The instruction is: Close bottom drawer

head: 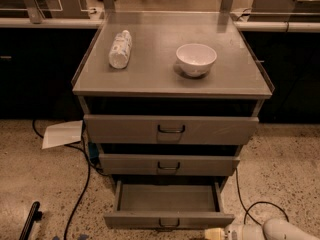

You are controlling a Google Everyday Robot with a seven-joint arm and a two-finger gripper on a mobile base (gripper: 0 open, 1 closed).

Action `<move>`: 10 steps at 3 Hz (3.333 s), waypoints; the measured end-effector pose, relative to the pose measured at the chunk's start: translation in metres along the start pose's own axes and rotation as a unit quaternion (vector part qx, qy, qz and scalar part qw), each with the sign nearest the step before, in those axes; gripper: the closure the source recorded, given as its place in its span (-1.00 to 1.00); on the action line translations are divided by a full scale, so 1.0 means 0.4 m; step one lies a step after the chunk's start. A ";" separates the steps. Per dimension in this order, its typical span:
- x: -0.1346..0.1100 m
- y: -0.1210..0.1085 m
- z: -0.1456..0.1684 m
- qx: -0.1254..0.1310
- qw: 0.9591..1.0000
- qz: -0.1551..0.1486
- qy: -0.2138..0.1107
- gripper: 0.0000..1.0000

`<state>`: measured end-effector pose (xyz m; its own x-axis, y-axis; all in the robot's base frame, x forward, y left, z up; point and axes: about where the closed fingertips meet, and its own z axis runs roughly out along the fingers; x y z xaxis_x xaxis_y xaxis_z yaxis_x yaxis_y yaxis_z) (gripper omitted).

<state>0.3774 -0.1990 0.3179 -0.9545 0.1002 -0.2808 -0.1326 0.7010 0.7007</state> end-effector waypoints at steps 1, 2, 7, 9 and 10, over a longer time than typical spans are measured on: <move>-0.006 -0.053 0.046 0.004 1.000 0.023 -0.002 1.00; -0.006 -0.053 0.046 0.004 1.000 0.023 -0.003 1.00; -0.078 -0.230 0.196 0.038 0.996 0.085 -0.006 1.00; -0.065 -0.259 0.213 0.044 0.993 0.105 -0.011 1.00; -0.056 -0.298 0.243 0.052 0.991 0.122 -0.018 1.00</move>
Offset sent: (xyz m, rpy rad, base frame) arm 0.0088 -0.0023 -0.0227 0.0037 0.0261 -0.0315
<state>0.4407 -0.2160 0.1770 -0.9443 0.2996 -0.1360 0.1311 0.7217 0.6796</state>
